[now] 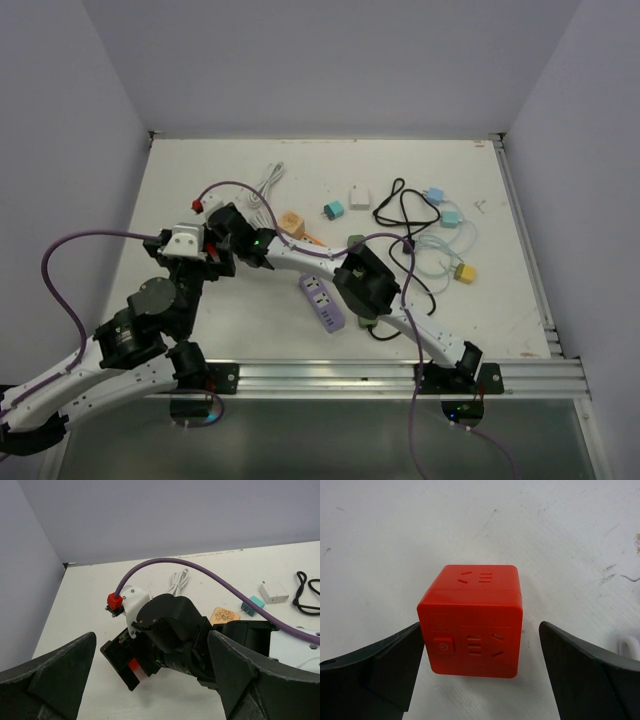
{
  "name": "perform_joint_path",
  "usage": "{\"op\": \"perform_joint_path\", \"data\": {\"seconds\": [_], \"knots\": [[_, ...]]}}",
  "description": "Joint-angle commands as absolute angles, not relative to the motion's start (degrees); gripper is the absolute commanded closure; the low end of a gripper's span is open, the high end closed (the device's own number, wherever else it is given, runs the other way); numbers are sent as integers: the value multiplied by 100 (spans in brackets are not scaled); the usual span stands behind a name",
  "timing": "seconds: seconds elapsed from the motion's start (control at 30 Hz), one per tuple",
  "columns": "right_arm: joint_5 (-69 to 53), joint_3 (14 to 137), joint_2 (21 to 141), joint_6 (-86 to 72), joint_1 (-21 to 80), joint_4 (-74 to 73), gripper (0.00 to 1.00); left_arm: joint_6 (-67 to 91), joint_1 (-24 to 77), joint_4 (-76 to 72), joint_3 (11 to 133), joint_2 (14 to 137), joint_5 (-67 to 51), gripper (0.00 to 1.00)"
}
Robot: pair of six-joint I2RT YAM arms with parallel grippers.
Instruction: Pull the plug off the socket
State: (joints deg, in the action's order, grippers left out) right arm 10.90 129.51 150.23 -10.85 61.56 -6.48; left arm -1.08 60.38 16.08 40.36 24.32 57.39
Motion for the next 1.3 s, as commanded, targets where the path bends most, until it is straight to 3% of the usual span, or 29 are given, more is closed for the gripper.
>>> {"op": "perform_joint_path", "data": {"seconds": [0.0, 0.43, 0.57, 0.67, 0.97, 1.27], "knots": [[845, 12824, 14327, -1011, 6091, -492, 1, -44, 6021, 1573, 4078, 2417, 5617, 2], [-308, 11674, 12053, -1073, 5494, -1203, 2, 474, 6021, 1652, 4526, 2470, 5186, 2], [-606, 10760, 11234, -1099, 4906, -1353, 19, 711, 6021, 1521, 4307, 2505, 5089, 2], [-405, 10135, 10838, -889, 4632, -1519, 23, 896, 6021, 1328, 4070, 2566, 4844, 2], [518, 10230, 11407, 439, 4605, -2874, 11, 1810, 6021, 897, 3332, 2777, 4307, 3], [377, 10362, 12146, 518, 4606, -2874, 9, 2276, 6021, 615, 2769, 3006, 3973, 4]]}}
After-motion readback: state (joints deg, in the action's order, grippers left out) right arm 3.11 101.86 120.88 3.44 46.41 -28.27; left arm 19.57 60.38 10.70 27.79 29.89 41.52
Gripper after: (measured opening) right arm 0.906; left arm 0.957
